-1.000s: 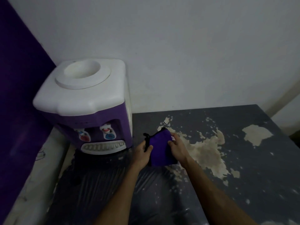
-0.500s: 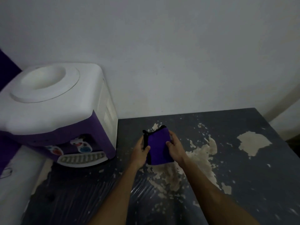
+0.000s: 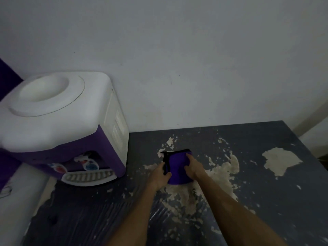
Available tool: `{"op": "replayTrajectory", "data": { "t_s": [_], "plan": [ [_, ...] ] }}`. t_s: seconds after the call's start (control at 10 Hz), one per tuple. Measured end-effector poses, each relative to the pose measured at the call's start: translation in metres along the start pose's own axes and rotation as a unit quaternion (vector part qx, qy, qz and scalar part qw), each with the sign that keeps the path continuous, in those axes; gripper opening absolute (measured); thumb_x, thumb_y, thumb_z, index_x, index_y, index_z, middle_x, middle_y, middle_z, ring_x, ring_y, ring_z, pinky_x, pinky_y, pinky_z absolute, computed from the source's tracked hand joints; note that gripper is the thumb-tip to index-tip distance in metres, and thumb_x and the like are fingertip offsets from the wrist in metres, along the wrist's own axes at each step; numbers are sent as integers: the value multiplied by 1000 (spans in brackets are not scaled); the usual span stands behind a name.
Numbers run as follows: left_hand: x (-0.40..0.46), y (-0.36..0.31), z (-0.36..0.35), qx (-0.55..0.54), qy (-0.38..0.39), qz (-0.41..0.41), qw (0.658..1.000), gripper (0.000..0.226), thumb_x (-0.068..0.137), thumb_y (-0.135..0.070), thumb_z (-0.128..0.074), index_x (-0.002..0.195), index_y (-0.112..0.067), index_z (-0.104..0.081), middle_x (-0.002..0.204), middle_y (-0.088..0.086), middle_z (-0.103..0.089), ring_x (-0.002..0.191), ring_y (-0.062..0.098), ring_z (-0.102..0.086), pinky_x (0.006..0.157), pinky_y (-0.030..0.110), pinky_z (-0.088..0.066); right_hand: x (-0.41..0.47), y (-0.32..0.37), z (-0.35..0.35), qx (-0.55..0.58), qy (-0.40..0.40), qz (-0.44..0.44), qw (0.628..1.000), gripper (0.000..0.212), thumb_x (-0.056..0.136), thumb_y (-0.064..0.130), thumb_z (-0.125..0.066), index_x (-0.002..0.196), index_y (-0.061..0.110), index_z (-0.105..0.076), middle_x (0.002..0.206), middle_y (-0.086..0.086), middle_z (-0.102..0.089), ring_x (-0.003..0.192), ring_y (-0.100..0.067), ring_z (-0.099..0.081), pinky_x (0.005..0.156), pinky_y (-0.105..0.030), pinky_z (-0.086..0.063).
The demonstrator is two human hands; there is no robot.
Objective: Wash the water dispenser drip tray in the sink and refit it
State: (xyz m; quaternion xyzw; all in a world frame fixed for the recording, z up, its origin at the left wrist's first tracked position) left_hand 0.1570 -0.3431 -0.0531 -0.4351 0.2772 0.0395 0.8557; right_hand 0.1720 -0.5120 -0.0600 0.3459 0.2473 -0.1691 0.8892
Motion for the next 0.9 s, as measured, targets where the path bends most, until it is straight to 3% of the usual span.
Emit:
{"op": "replayTrajectory", "data": {
  "t_s": [0.1,0.2,0.4,0.5,0.7,0.8,0.9],
  "plan": [
    [-3,4,-1,6,-6,6,1000,58,97,-22,-55,149,-11,-30,149,9,-42,134,22,-43,105,26,-34,-5,-2,1,-28,-7,9,1000,65,99,8,-41,158,21,-16,151,-21,-40,131,-38,-48,104,-43,-43],
    [-8,15,-11,34,20,14,999,62,96,-26,-54,150,-12,-28,152,10,-38,135,22,-42,112,33,-35,-13,-10,-2,-75,-13,-5,997,65,99,6,-39,158,20,-15,156,-21,-27,137,-39,-40,109,-45,-39],
    [-24,22,-15,32,25,16,999,54,96,-22,-53,147,-13,-36,144,8,-48,127,19,-48,108,33,-40,-36,-29,-2,-123,-41,-30,991,69,99,19,-49,157,25,-14,155,-22,-17,136,-43,-37,108,-46,-39],
    [-40,17,-11,40,35,9,999,49,98,-23,-51,145,-14,-39,141,7,-50,123,19,-51,102,28,-41,-48,-33,-6,-114,-33,-29,992,68,99,15,-48,157,19,-14,156,-24,-18,132,-38,-45,108,-43,-42],
    [-73,13,-17,68,62,-2,996,56,99,-27,-50,150,-17,-31,152,9,-37,134,21,-42,109,26,-34,-76,-28,-5,-142,-41,-22,989,58,103,19,-45,155,13,-20,149,-16,-43,137,-30,-43,110,-39,-37],
    [-79,10,-24,105,73,-19,992,49,101,-27,-46,148,-16,-35,150,8,-37,131,22,-43,100,17,-33,-84,-30,-9,-133,-39,-18,990,56,101,20,-50,152,14,-27,145,-15,-47,131,-28,-48,107,-37,-40],
    [-87,7,-22,152,59,-21,986,45,102,-28,-42,144,-12,-40,148,4,-38,131,22,-43,101,20,-33,-85,-34,-10,-128,-49,-17,990,69,98,31,-54,155,19,-18,152,-19,-33,136,-35,-39,111,-46,-39]
  ]
}}
Point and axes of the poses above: each hand's wrist, its own x-axis towards the middle knuckle, its own z-axis out of the back of the hand, y = z × x, the point moved 9 cm from there along x, towards the middle knuckle
